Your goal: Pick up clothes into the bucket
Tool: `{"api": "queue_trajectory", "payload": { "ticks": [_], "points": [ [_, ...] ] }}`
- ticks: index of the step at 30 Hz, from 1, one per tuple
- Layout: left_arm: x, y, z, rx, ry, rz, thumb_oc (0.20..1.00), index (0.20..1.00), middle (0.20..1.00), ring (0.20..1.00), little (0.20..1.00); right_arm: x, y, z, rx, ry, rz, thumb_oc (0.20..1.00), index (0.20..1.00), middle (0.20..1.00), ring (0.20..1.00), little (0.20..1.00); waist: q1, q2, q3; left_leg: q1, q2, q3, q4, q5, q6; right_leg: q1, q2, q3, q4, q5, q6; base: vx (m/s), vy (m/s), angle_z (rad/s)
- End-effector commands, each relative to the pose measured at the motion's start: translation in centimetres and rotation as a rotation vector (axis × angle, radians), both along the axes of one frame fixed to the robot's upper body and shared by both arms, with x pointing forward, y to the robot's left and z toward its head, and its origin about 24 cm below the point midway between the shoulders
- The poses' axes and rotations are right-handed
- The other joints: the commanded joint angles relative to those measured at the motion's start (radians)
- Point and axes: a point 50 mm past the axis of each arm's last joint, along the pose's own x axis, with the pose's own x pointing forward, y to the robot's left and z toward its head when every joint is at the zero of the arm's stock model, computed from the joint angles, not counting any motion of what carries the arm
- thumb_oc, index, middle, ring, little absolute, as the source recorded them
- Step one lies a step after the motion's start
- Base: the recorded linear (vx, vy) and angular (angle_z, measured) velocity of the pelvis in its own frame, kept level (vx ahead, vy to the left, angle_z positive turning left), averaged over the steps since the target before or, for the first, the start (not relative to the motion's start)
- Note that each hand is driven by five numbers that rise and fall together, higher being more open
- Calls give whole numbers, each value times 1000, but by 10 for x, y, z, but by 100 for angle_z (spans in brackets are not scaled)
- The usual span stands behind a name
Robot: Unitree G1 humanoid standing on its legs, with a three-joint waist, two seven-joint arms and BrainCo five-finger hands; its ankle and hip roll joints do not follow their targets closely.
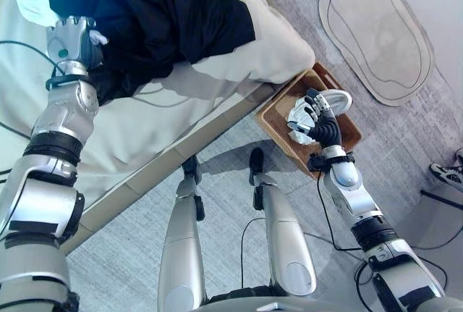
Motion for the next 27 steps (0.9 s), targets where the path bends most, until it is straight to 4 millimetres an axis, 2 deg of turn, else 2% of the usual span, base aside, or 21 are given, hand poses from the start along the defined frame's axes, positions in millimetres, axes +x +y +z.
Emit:
{"api": "queue_trajectory", "payload": {
  "ticks": [1, 4, 9, 13, 18, 20, 25, 27],
  "points": [
    [-13, 17, -12, -53, -31, 48, 200, 200, 200, 200, 200, -16, -12, -12, -17, 18, -26, 1000, 1000, 1000, 1000, 1000, 36, -1, -123, 28, -28, -29, 38, -68, 6, 108, -39, -4, -205, 156, 64, 60, -8, 1],
    [-25, 17, -25, -105, -59, 2, 200, 200, 200, 200, 200, -21, -20, -22, -35, 58, -51, 1000, 1000, 1000, 1000, 1000, 61, 14, -149, 123, -30, -34, -39, -45, 0, 194, -39, -20, -251, 159, 67, 62, -17, -1],
    [-47, 18, -32, -135, -118, -47, 200, 200, 200, 200, 200, -30, -32, -36, -48, 121, -83, 1000, 1000, 1000, 1000, 1000, 87, 35, -189, 218, -25, -46, -142, 0, -18, 282, -37, -52, -307, 165, 68, 77, -46, 14],
    [-57, 19, -29, -138, -152, -80, 200, 200, 200, 200, 200, -34, -37, -41, -47, 145, -95, 1000, 1000, 1000, 1000, 1000, 97, 47, -213, 276, -22, -49, -186, 11, -23, 337, -35, -65, -334, 164, 69, 77, -17, 13],
    [-71, 20, -26, -154, -214, -116, 200, 200, 200, 200, 200, -40, -41, -50, -47, 180, -102, 1000, 1000, 1000, 1000, 1000, 108, 60, -249, 341, -21, -47, -200, 1, -22, 400, -31, -70, -346, 156, 68, 64, -10, 8],
    [-76, 18, -14, -142, -265, -146, 200, 200, 200, 200, 200, -43, -41, -56, -45, 202, -97, 1000, 1000, 1000, 1000, 1000, 113, 66, -272, 372, -20, -44, -199, -11, -21, 431, -28, -71, -355, 149, 67, 58, -11, 4],
    [-80, 23, -5, -159, -301, -150, 200, 200, 200, 200, 200, -48, -38, -64, -48, 237, -77, 1000, 1000, 1000, 1000, 1000, 116, 73, -298, 416, -18, -41, -200, -24, -19, 474, -24, -70, -363, 138, 66, 54, -22, -2],
    [-82, 24, 8, -150, -340, -158, 200, 200, 200, 200, 200, -53, -38, -70, -47, 264, -69, 1000, 1000, 1000, 1000, 1000, 119, 79, -317, 440, -18, -43, -205, -27, -20, 500, -19, -72, -366, 130, 67, 63, -28, -2]
  ]
}}
